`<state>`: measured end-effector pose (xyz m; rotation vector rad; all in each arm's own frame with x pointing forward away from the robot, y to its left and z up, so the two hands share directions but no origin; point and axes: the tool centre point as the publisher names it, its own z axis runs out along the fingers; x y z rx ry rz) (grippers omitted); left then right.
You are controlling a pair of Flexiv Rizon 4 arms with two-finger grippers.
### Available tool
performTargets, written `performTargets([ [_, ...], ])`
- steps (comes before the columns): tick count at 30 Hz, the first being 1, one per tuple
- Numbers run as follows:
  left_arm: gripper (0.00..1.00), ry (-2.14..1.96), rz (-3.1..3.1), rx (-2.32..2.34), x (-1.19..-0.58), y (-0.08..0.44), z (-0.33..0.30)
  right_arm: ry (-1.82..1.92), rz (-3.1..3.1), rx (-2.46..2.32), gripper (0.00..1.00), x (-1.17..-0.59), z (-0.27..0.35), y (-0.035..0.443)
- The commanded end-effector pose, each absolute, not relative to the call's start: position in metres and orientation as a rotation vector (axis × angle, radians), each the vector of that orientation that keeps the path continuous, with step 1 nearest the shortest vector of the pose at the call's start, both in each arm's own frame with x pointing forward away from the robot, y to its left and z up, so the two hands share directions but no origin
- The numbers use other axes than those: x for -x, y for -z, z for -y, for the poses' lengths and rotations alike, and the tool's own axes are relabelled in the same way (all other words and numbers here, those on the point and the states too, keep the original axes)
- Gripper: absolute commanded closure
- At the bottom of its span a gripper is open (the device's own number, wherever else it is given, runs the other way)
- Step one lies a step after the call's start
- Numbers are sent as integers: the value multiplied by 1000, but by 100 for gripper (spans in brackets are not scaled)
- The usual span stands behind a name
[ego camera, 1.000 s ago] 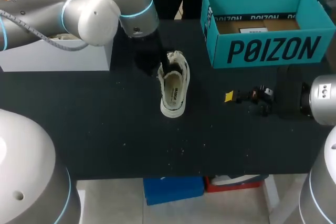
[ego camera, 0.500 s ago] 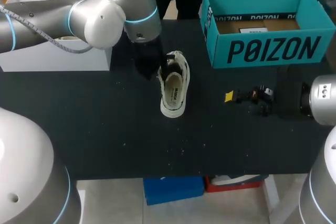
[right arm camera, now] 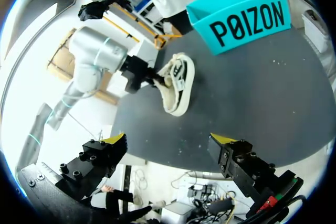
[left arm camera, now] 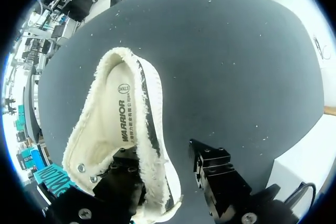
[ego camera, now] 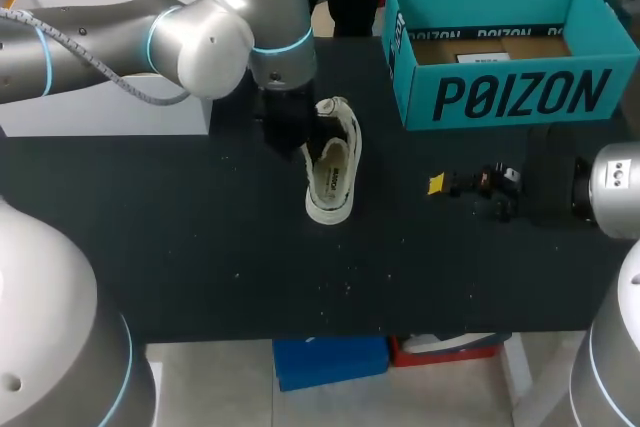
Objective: Take the shoe out of the shoebox, open the shoe tongue, remove and reinsert the insole, then place the shoe into the shoebox
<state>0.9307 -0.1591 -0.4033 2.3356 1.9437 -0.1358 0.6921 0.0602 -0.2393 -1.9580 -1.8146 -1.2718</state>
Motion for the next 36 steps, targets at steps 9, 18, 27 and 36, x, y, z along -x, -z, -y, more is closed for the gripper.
performTargets([
  [9, 100, 181, -1927, -2344, -936, 410, 175, 1272, 1814, 1956, 0, -692, -60, 239],
  [18, 100, 164, -1927, -2280, -933, 361, 175, 1272, 1814, 1956, 0, -692, -60, 239],
  [27, 100, 113, -1896, -2123, -936, 257, 177, 1272, 1814, 1956, 0, -692, -60, 239],
  [36, 100, 24, -2028, -1745, -951, 159, 152, 1272, 1814, 1956, 0, -692, -60, 239],
])
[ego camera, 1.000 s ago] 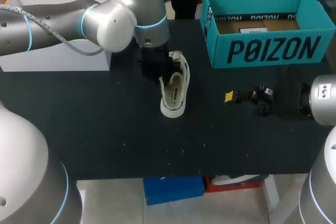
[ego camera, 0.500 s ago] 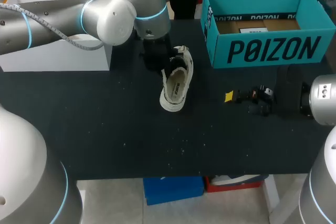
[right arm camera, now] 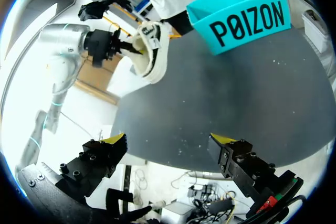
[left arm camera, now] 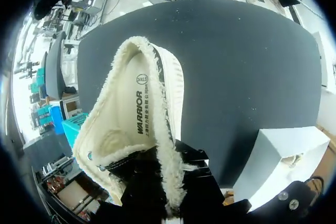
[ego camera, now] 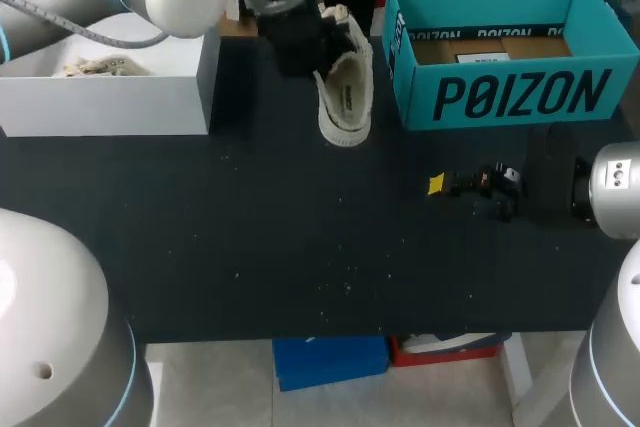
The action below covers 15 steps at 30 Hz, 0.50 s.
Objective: Take the shoe out of the shoebox, open the shoe tongue, remove and reinsert the insole, then place the shoe into the shoebox
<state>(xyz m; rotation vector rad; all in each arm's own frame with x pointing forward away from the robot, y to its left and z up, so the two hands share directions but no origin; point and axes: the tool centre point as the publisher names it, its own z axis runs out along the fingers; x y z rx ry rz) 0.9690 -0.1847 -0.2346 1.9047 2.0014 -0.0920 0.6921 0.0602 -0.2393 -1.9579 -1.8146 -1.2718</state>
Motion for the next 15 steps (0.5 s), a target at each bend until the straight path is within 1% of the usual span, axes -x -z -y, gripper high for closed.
performTargets([
  [1, 100, 17, -2051, -1688, -953, 151, 146, 1272, 1814, 1956, 0, -692, -60, 239],
  [6, 100, -1, -2149, -1428, -966, 128, 106, 1272, 1814, 1956, 0, -692, -60, 239],
  [15, 100, 1, -2324, -1022, -988, 127, 4, 1272, 1814, 1956, 0, -692, -60, 239],
])
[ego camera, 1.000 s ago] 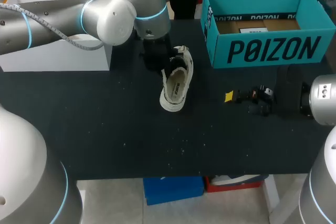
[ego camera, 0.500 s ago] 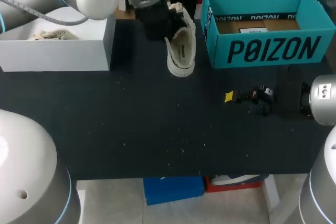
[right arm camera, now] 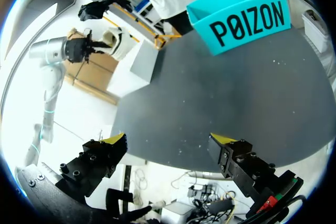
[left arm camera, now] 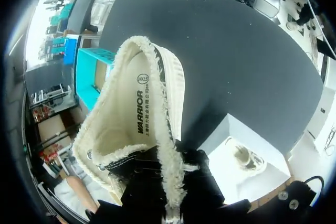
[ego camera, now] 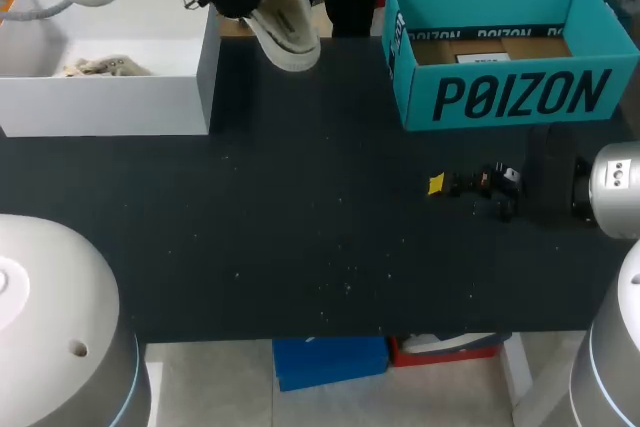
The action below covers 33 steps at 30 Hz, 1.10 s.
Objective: Take the shoe out of the shoebox, open the shoe tongue, remove and reinsert the insole, then place the shoe into the shoebox
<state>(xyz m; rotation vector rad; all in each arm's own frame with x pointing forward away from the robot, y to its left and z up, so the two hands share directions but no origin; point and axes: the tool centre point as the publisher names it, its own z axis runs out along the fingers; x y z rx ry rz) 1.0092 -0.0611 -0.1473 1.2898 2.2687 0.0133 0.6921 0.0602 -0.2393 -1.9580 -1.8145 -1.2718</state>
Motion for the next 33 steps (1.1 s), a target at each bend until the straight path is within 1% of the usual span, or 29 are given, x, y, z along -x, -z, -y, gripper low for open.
performTargets([
  [1, 100, 30, -2346, -967, -990, 128, -8, 1272, 1814, 1956, 0, -692, -60, 239],
  [8, 100, 44, -2414, -676, -1004, 131, -78, 1272, 1814, 1956, 0, -692, -60, 239],
  [13, 100, 44, -2454, -520, -1012, 138, -109, 1272, 1814, 1956, 0, -692, -60, 239],
  [23, 100, 27, -2514, -311, -1037, 167, -143, 1272, 1814, 1956, 0, -692, -60, 239],
  [30, 100, 5, -2541, -218, -1044, 187, -152, 1272, 1814, 1956, 0, -692, -60, 239],
  [33, 100, 5, -2541, -218, -1044, 187, -152, 1272, 1814, 1956, 0, -692, -60, 239],
])
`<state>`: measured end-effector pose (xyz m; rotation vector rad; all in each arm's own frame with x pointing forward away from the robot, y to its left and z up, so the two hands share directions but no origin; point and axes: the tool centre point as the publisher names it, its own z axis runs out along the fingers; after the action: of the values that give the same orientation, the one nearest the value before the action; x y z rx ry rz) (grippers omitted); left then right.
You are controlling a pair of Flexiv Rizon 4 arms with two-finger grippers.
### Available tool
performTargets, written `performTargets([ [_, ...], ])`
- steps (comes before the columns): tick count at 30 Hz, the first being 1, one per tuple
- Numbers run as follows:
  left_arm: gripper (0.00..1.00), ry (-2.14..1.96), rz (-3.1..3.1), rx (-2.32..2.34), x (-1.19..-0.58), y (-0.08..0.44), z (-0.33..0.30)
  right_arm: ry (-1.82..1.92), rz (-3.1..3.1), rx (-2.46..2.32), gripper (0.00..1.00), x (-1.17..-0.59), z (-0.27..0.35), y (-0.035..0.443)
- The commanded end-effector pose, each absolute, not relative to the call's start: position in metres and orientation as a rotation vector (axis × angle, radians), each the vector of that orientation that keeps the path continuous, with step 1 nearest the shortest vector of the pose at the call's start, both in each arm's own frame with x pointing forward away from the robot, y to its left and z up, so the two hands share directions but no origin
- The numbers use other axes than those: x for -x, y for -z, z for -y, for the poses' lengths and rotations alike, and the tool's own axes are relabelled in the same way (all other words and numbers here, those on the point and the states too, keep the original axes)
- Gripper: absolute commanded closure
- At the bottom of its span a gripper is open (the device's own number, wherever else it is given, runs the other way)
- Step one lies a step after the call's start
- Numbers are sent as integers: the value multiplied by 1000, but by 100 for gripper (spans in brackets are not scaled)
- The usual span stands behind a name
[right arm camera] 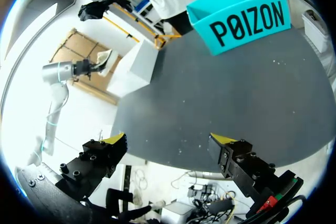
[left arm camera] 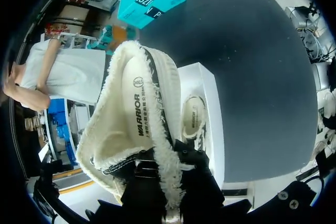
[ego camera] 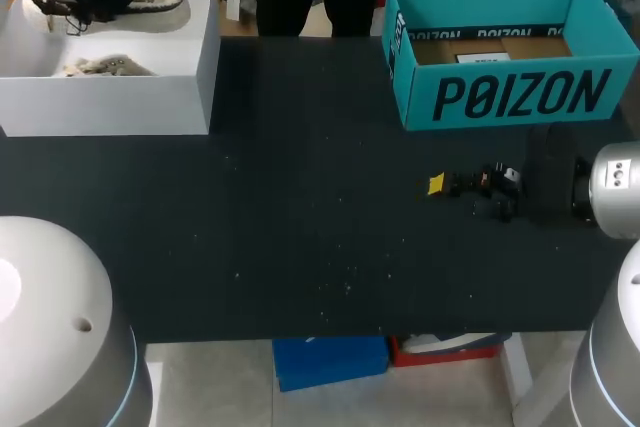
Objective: Take the shoe out of the shoebox, open the shoe tongue, remove and reinsert the insole, then place the shoe into the shoebox
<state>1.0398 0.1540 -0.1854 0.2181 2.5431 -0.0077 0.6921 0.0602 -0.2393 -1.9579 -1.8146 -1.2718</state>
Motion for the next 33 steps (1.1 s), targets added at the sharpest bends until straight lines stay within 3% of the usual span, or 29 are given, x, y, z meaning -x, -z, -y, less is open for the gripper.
performTargets([
  [1, 100, 5, -2541, -218, -1044, 187, -152, 1272, 1814, 1956, 0, -692, -60, 239],
  [33, 100, -13, -2541, -218, -1052, 185, -164, 1272, 1814, 1956, 0, -692, -60, 239],
])
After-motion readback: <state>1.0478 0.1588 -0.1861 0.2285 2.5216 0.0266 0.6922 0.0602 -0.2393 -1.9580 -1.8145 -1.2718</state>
